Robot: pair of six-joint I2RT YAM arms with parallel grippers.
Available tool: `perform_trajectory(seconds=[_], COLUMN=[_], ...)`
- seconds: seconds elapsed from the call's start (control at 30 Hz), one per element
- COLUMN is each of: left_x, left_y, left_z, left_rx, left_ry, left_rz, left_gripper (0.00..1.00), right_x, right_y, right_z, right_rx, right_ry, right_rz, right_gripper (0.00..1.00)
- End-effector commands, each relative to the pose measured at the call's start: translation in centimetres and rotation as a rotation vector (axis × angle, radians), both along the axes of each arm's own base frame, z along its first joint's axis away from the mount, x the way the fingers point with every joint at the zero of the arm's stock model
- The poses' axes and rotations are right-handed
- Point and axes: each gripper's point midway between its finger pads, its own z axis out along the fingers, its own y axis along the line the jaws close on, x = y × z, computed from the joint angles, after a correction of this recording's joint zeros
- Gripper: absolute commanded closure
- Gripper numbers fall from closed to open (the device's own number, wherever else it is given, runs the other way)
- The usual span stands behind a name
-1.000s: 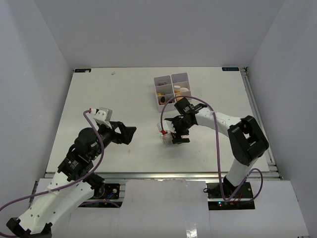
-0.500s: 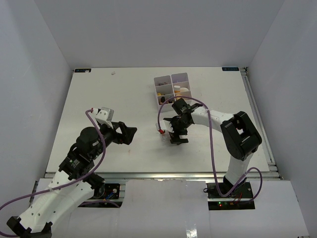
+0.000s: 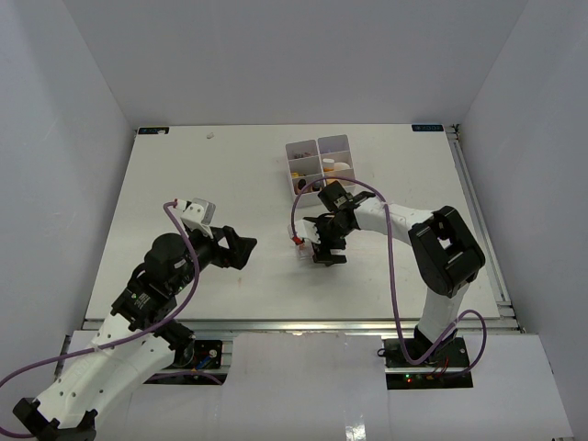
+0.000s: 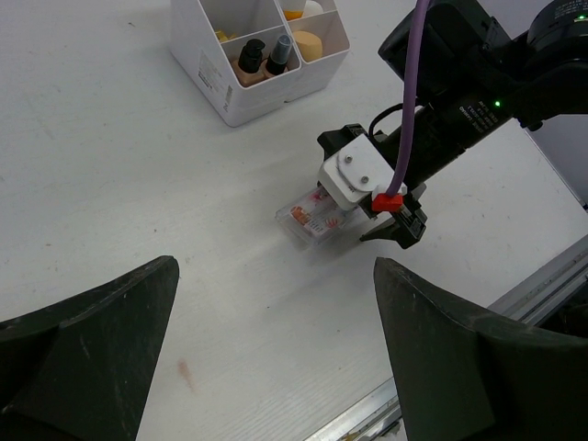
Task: Organize the makeup
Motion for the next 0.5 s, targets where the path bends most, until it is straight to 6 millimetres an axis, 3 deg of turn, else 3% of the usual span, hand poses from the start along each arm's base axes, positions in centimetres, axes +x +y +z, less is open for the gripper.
perform_trajectory(seconds=[0.0, 0.47], left_x=[-0.1, -0.1], left_y=[-0.2, -0.3], left_z=[-0.1, -0.1], left_rx=[-0.007, -0.006], left_ry=[0.004, 0.004], left_rz=[-0.013, -0.016], left_gripper=[0.02, 0.02], right_x=[-0.3, -1.1], right_y=[0.0, 0.9], right_z=[0.5, 4.0], right_rx=[0.014, 0.115], right_ry=[-0.009, -0.028], right_rz=[-0.008, 0.013], right_gripper=[0.10, 0.10])
